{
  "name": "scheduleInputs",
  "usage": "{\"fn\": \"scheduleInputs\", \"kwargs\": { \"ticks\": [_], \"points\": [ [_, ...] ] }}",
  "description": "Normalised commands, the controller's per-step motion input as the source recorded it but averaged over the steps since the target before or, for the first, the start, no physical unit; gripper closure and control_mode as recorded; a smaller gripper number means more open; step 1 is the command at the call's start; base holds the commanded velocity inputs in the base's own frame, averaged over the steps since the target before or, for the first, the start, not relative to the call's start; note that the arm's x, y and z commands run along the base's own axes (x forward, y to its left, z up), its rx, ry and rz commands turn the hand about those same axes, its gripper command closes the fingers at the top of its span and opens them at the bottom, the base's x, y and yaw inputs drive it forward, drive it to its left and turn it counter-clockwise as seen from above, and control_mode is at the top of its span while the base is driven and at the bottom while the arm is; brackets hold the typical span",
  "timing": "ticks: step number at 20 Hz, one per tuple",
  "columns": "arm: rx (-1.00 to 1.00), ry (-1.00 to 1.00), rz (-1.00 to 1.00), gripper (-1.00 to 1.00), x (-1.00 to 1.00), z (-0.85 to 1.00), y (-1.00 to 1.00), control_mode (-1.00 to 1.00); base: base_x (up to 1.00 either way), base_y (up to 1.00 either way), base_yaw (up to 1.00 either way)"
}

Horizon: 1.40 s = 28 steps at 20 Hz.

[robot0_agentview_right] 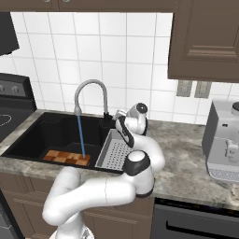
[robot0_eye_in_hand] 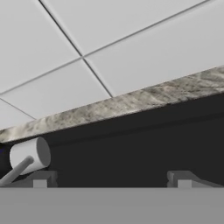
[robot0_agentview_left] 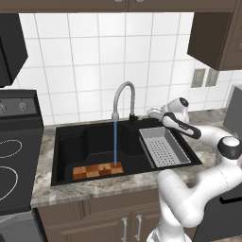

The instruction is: Turn on the sink faucet with hot water and rinse the cutting board for ten seconds, then turn off the faucet. Push the cutting board to reach the water if necessary.

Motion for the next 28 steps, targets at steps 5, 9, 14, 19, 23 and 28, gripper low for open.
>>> {"fn": "scheduleInputs", "kwargs": {
  "ticks": [5, 9, 14, 19, 23, 28],
  "points": [
    [0.00, 0.00, 0.00, -1.00, 0.00, 0.00, 0.03, -1.00, 0.00, 0.00, 0.00],
    [0.00, 0.00, 0.00, -1.00, 0.00, 0.00, 0.11, -1.00, 0.00, 0.00, 0.00],
    [0.00, 0.00, 0.00, -1.00, 0.00, 0.00, 0.16, -1.00, 0.00, 0.00, 0.00],
    [0.00, 0.00, 0.00, -1.00, 0.00, 0.00, 0.13, -1.00, 0.00, 0.00, 0.00],
    [0.00, 0.00, 0.00, -1.00, 0.00, 0.00, 0.13, -1.00, 0.00, 0.00, 0.00],
    [0.00, 0.00, 0.00, -1.00, 0.00, 0.00, 0.13, -1.00, 0.00, 0.00, 0.00]
  ]
}}
